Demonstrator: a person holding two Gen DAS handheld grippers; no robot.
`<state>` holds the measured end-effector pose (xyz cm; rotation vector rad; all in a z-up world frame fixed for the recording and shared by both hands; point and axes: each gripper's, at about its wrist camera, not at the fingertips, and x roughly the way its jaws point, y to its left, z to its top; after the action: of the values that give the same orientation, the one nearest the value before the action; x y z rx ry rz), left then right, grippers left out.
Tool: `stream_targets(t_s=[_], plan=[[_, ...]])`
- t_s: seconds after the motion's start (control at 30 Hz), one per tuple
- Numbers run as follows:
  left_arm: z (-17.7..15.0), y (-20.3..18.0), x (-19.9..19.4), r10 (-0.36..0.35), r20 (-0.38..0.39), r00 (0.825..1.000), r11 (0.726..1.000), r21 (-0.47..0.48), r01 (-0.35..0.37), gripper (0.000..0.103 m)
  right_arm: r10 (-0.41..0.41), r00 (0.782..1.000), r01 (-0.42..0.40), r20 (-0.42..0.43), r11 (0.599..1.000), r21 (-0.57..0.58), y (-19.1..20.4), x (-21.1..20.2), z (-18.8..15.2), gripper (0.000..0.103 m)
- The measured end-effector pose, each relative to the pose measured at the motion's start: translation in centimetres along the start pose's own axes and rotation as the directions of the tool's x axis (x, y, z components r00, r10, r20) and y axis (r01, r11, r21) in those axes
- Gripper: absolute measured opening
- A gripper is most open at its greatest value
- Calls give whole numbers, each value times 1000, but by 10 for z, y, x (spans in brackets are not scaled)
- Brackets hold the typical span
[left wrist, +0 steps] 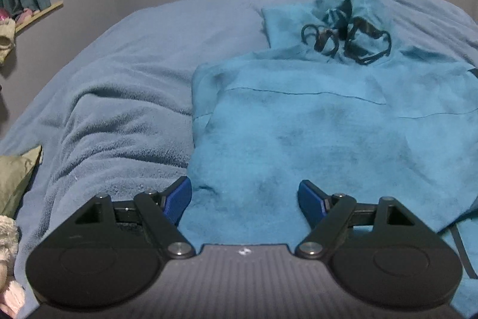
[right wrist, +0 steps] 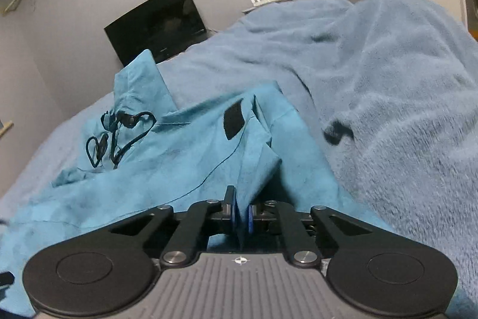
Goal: Fold large clothes
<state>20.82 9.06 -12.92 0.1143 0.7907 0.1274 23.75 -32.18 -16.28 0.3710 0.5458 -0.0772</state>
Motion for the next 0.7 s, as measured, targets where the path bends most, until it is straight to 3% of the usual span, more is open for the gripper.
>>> stream_targets(t_s=[0.1,0.17,0.23,0.37,0.53,0.63,0.7], plan=[[-1,0,1,2,-1,1000,1000,-8,-2,78,-16,999,18,33,999,-41,8,-4,2,16],[-1,-1,0,8,1,1000,1000,-3,-8,78,-55,994,61,93,997,-54,8,-15,2,45],[-1,-1,-1,13,3,1000,1000,2,-13,79,-83,978,100,190,992,-82,8,-36,8,56],[0,-1,1,15,5,1000,1000,3,-15,80,-47,950,115,308,972,-204,28,-57,7,58],[0,0,1,13,4,1000,1000,1,-13,80,67,983,-7,170,944,-329,51,-36,-2,56],[1,0,2,12,4,1000,1000,-1,-12,81,-13,1000,19,20,930,-367,59,-7,-9,55],[1,-1,2,12,5,1000,1000,0,-12,82,-107,991,73,-76,933,-352,53,13,-11,48]])
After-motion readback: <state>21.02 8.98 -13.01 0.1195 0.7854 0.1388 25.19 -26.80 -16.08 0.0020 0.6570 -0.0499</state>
